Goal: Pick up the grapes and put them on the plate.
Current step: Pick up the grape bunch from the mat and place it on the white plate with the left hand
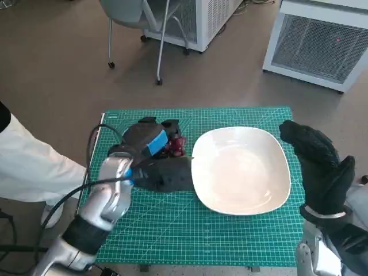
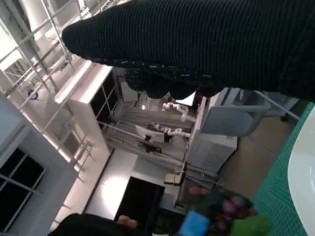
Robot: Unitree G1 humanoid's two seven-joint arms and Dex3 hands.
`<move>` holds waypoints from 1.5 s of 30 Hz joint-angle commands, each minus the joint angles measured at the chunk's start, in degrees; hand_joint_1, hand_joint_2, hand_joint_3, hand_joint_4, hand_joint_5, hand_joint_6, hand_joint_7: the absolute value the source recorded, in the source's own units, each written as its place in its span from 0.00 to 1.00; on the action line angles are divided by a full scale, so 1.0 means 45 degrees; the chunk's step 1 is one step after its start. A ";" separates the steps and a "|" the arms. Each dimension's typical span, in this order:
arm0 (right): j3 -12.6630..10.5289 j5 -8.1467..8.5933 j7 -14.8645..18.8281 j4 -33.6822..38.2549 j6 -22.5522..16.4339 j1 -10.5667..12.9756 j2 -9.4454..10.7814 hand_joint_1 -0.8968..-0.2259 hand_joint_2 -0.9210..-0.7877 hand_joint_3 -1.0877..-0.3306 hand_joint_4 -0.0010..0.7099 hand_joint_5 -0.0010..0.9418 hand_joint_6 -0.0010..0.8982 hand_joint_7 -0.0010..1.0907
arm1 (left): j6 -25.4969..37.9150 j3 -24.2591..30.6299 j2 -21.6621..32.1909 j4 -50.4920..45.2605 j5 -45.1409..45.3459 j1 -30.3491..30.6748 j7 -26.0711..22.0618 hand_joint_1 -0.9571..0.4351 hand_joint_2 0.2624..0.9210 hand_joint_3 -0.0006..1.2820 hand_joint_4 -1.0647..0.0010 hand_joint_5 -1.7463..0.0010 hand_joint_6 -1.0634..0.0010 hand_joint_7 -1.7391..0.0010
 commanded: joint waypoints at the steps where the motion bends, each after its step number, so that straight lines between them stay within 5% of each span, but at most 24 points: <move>1: -0.0036 0.0095 0.0141 0.0332 0.0016 -0.0021 -0.0015 0.64 0.00 0.70 0.89 0.00 0.31 0.63 | 0.0214 0.0717 0.0494 -0.2563 0.0278 0.0557 -0.0399 0.69 0.63 0.45 0.47 0.21 0.44 0.27; 17: -0.0044 0.0123 0.0165 0.0363 -0.0008 -0.0072 -0.0052 0.64 0.00 0.70 0.89 0.00 0.31 0.62 | -0.0075 0.0762 -0.0163 -0.4071 0.0149 0.0410 -0.1348 0.69 0.54 0.46 0.37 0.28 0.36 0.29; 22: -0.0070 0.0177 0.0187 0.0326 0.0042 -0.0080 -0.0089 0.64 0.00 0.70 0.89 0.00 0.31 0.62 | -0.0257 0.0022 -0.0777 -0.3645 0.0266 -0.0396 -0.2156 0.69 0.53 0.47 0.37 0.20 0.32 0.40; 32: -0.0083 0.0239 0.0253 0.0154 0.0001 0.0010 -0.0109 0.63 0.00 0.71 0.90 0.00 0.32 0.62 | -0.1125 -0.0998 -0.2263 -0.1282 0.0322 -0.2691 -0.2512 0.69 0.33 0.73 0.49 0.04 0.40 0.29; 40: -0.0166 0.0324 0.0263 0.0039 0.0003 0.0180 -0.0119 0.63 0.00 0.71 0.90 0.00 0.33 0.61 | -0.1423 -0.1496 -0.3597 0.1246 0.0299 -0.4351 -0.2292 0.69 0.70 0.42 0.51 0.18 0.50 0.23; 45: -0.0245 0.0445 0.0259 -0.0001 0.0034 0.0278 -0.0117 0.63 0.00 0.72 0.90 0.00 0.34 0.59 | -0.1416 -0.1676 -0.4390 0.2917 0.0094 -0.5313 -0.2436 0.69 0.88 0.31 0.58 0.18 0.58 0.20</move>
